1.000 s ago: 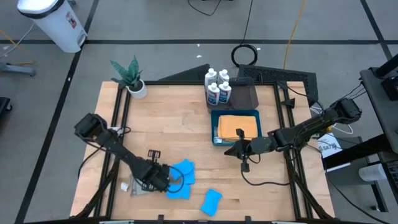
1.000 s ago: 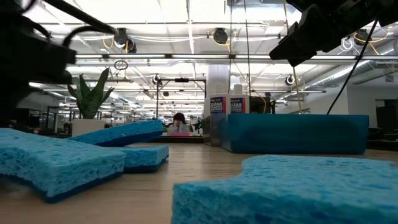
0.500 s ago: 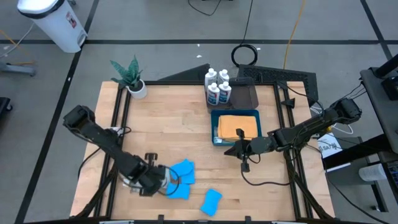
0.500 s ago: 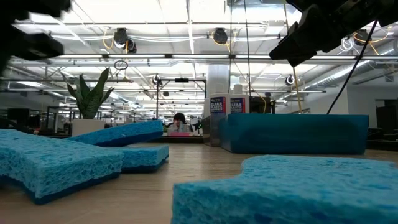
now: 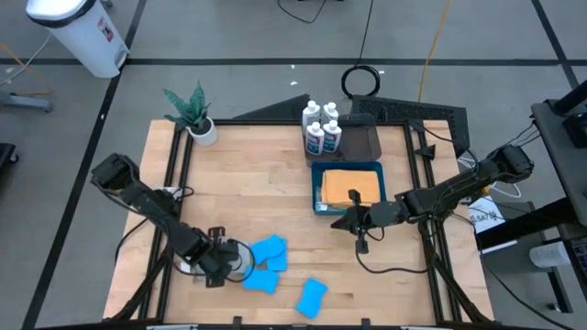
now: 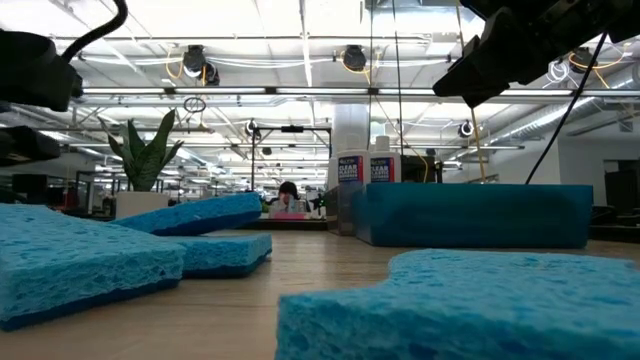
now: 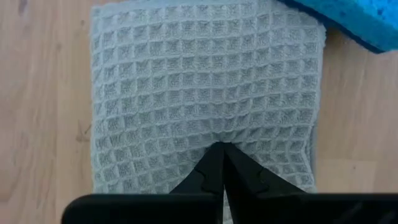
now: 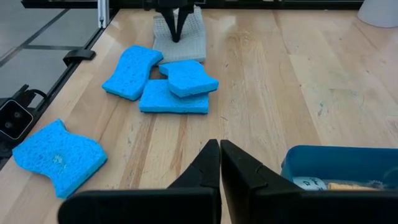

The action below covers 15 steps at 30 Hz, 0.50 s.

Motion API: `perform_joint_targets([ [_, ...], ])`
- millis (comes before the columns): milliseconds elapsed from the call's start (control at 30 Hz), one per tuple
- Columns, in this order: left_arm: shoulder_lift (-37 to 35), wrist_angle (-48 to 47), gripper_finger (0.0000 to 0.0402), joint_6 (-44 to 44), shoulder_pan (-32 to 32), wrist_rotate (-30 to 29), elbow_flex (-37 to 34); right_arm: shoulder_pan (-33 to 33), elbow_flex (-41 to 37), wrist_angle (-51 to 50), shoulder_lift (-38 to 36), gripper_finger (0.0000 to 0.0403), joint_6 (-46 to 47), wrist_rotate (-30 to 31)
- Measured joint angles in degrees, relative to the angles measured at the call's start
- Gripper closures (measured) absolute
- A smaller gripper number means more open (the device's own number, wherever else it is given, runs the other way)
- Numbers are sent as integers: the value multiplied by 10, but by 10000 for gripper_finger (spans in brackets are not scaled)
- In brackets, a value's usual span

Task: Pick & Place Kitchen Items
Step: Put the black napkin into the blue bin

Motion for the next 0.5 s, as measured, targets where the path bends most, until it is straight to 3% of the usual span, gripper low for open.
perform_joint_targets([
  [233, -3, 18, 394, 93, 51, -22, -4, 0, 0, 0, 0, 403, 0, 0],
  [500, 0, 12, 393, 181, 138, -94, -8, 0, 0, 0, 0, 403, 0, 0],
])
